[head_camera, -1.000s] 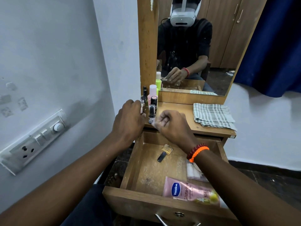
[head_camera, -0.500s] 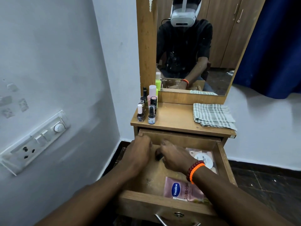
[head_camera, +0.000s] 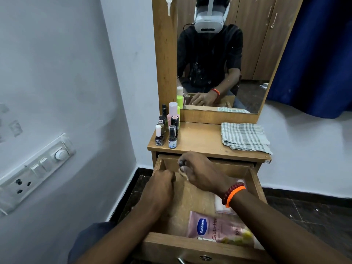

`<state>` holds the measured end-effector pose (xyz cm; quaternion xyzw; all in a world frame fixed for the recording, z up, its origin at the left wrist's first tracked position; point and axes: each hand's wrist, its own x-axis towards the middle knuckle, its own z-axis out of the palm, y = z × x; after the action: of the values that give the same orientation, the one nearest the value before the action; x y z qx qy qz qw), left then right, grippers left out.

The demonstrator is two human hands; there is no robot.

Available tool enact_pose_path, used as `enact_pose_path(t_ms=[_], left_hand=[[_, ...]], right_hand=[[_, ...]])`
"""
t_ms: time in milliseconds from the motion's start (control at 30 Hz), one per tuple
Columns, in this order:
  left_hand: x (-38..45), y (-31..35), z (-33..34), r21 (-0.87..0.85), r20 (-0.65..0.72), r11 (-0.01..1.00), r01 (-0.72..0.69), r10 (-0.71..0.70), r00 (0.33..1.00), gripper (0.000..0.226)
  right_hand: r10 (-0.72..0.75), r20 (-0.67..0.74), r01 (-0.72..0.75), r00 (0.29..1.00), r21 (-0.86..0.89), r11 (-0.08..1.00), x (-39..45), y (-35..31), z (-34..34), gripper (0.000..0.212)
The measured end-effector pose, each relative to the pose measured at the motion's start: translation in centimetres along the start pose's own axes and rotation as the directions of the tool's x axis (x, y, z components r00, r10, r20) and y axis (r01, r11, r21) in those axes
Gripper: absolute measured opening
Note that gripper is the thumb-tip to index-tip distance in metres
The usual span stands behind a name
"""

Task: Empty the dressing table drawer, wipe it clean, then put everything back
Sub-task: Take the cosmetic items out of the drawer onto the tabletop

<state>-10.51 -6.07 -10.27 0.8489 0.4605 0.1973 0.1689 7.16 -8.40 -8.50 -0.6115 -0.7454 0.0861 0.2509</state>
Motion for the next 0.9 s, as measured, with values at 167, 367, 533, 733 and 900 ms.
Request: enact_pose_path(t_ms=[167,367,533,733,900], left_hand=[[0.1,-0.3,0.5,0.03,0.001,1.0,0.009,-0.009,1.0,0.026],[0.3,-0.6,0.9,0.001,-0.005,1.0,-0.004,0.004,1.0,0.029],[0.5,-0.8,1.2,-0.025,-0.011,1.0,0.016,-0.016,1.0,0.028],[0.4,-0.7,1.0,-0.059,0.004,0.998,0.019,-0.019,1.0,0.028],[0.4,-0.5,0.9,-0.085,0.017,0.996,0.007,-0.006,1.0,0.026]], right_hand=[[0.055,-0.144,-0.027,0.988,0.19,0.981,2.5,-1.0,-4.4,0.011],[0.121,-0.26,-0.073,0.958,0.188,0.979,6.6,0.2,-7.5,0.014],[0.186,-0.266,-0.141,0.946,0.179,0.974,10.1,2.2,-6.7,0.017],[0.197,-0.256,-0.164,0.946,0.144,0.976,12.7,3.0,-4.9,0.025],[0.204,-0.256,-0.163,0.945,0.172,0.972,13.4,3.2,-4.4,0.028]])
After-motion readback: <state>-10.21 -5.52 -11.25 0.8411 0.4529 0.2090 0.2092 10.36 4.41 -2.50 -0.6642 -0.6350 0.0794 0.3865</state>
